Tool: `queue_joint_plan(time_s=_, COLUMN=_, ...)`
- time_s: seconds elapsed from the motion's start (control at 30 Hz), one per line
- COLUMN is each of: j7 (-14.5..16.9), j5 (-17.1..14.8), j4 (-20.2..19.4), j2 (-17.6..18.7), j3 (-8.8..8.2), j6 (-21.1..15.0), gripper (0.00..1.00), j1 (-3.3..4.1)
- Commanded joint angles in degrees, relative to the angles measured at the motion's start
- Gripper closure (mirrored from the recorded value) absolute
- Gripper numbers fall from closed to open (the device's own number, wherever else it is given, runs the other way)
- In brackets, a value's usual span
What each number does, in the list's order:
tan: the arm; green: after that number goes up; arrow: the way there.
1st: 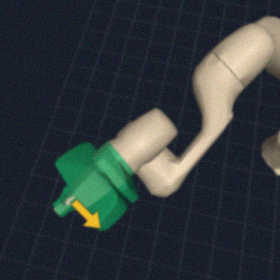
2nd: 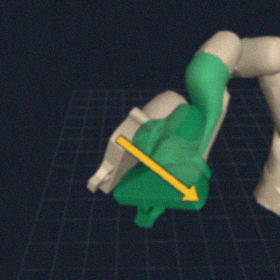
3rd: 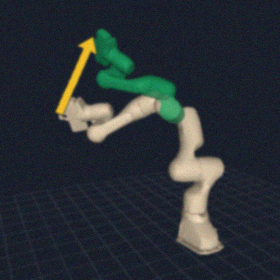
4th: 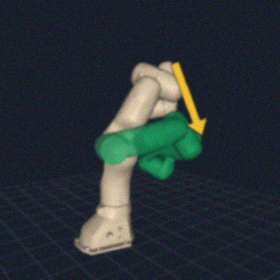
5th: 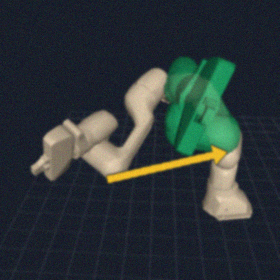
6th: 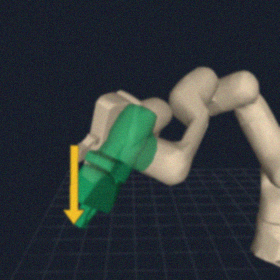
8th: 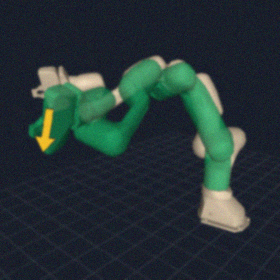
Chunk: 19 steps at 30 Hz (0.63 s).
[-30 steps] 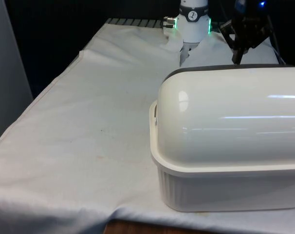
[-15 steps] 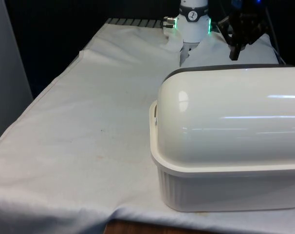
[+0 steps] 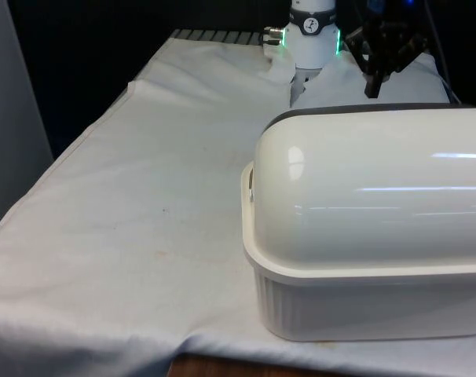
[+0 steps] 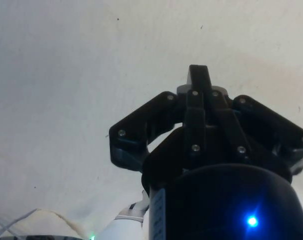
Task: Open the lid, then close it.
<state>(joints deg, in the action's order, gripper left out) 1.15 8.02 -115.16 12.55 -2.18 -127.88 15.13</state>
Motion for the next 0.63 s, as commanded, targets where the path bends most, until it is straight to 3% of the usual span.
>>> queue_joint_plan(time_s=0.0, j7=-0.1, j5=0.1, j4=0.1, j2=-0.1, j3=0.06, j6=0.0, gripper=0.93, j1=0.00)
queue_joint_plan(time_s=0.17, j7=-0.1, j5=0.0, j4=0.2, j2=0.1, j3=0.11, j6=0.3, gripper=0.65, j1=0.00)
queue_joint_plan(time_s=0.23, j7=-0.1, j5=0.0, j4=0.3, j2=0.1, j3=0.11, j6=0.3, gripper=0.61, j1=0.00)
queue_joint_plan(time_s=0.33, j7=-0.1, j5=-0.1, j4=0.3, j2=0.1, j3=0.11, j6=0.4, gripper=0.46, j1=0.00)
queue_joint_plan(time_s=0.47, j7=-0.1, j5=-0.1, j4=0.4, j2=0.1, j3=0.11, j6=0.5, gripper=0.21, j1=0.00)
queue_joint_plan(time_s=0.6, j7=-0.1, j5=0.0, j4=0.3, j2=0.1, j3=0.11, j6=0.3, gripper=0.07, j1=0.00)
